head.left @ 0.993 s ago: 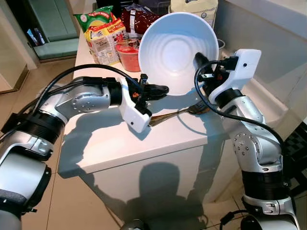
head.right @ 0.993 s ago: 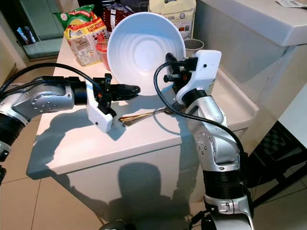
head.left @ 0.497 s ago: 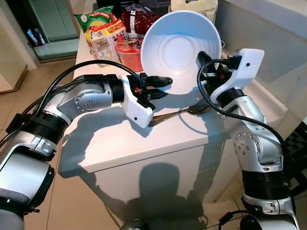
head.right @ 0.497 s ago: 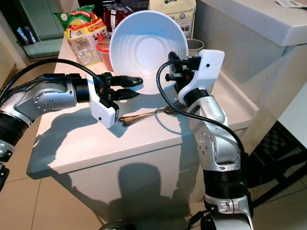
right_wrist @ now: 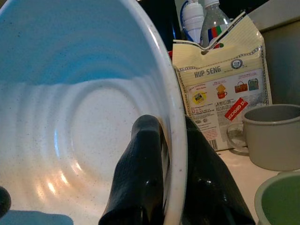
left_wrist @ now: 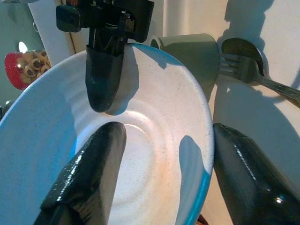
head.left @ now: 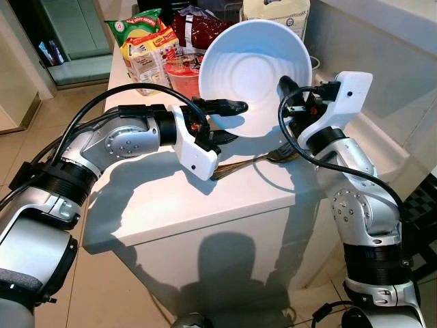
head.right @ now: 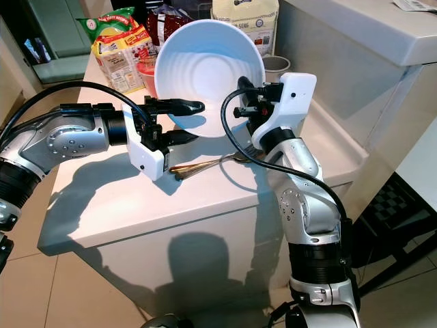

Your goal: Setting the table

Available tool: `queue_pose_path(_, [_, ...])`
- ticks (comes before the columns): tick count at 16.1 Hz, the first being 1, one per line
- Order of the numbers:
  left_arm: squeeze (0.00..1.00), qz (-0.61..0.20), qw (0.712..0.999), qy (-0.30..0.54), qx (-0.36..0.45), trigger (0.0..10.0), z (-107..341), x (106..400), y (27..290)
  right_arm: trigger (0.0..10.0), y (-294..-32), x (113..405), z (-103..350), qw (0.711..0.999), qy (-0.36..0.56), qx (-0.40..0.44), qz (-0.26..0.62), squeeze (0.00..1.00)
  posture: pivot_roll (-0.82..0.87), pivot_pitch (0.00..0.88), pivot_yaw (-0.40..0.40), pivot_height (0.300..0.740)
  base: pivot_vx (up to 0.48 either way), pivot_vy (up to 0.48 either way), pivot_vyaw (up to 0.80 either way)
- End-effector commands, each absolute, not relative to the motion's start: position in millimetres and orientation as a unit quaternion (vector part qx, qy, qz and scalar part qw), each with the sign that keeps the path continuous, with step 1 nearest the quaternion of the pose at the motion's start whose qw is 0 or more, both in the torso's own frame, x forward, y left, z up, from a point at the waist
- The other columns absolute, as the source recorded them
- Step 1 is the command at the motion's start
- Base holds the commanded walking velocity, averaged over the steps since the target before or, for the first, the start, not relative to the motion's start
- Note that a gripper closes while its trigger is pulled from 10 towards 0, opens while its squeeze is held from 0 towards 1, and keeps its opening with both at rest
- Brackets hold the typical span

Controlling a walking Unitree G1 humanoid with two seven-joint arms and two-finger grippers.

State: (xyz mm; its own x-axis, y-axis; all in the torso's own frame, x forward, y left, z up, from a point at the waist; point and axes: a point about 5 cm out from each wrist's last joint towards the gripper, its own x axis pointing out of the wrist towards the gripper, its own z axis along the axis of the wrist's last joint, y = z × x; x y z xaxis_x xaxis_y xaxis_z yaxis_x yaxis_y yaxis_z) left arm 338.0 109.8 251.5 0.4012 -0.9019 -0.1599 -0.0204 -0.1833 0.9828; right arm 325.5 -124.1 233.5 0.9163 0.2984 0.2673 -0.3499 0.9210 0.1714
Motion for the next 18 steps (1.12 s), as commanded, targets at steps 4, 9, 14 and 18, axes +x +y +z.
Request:
queue_pose_path(4, [1.00,-0.356,0.554,-0.407,0.633,10.0,290.7,338.7,115.9,0.0,-131.1,327.9,210.5,0.983,-0.066,0.090,0.145,0.00,0.05,0.000,0.084,0.740,0.000,0.000,0.00])
queue_pose_path(9, [1.00,-0.357,0.555,-0.405,0.633,10.0,291.3,338.6,116.0,0.0,-131.4,327.9,210.2,0.983,-0.066,0.089,0.144,0.00,0.05,0.000,0.085,0.740,0.000,0.000,0.00])
queue_pose_path(14, [1.00,-0.357,0.555,-0.405,0.633,10.0,291.3,338.6,116.0,0.0,-131.4,327.9,210.2,0.983,-0.066,0.089,0.144,0.00,0.05,0.000,0.085,0.740,0.000,0.000,0.00])
queue_pose_path(18, [1.00,-0.357,0.555,-0.405,0.633,10.0,291.3,338.6,116.0,0.0,-131.4,327.9,210.2,0.983,-0.066,0.089,0.144,0.00,0.05,0.000,0.085,0.740,0.000,0.000,0.00])
